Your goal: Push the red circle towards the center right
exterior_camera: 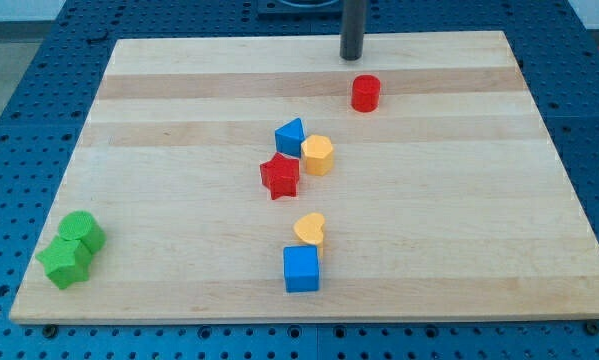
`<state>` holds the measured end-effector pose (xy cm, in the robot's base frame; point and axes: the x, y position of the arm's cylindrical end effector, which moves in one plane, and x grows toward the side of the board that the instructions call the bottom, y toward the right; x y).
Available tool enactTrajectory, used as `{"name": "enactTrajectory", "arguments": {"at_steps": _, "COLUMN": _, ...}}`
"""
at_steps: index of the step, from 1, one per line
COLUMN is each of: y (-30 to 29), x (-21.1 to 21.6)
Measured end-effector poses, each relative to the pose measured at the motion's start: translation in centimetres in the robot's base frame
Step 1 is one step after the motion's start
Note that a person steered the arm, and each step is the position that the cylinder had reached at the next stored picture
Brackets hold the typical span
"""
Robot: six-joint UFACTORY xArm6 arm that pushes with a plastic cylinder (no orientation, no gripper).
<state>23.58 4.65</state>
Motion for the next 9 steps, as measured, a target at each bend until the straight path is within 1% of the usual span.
{"name": "enactTrajectory", "arguments": {"at_steps": 1, "y": -0.6, "x": 1.7}}
{"name": "enactTrajectory", "arguments": {"at_steps": 2, "y": -0.5, "x": 5.0}}
{"name": "enactTrajectory", "arguments": {"at_steps": 3, "y": -0.2, "x": 6.8}}
{"name": "enactTrajectory", "arguments": {"at_steps": 4, "y": 3.4, "x": 9.9}}
{"name": "enactTrajectory", "arguments": {"at_steps": 5, "y": 8.2, "x": 11.3}}
{"name": "enactTrajectory", "arguments": {"at_steps": 6, "y": 9.2, "x": 11.3}}
{"name": "enactTrajectory", "arguments": {"at_steps": 7, "y": 7.9, "x": 11.0}}
{"name": "enactTrajectory", "arguments": {"at_steps": 8, "y": 6.1, "x": 12.0}}
{"name": "enactTrajectory", "arguments": {"at_steps": 9, "y": 6.1, "x": 13.6}}
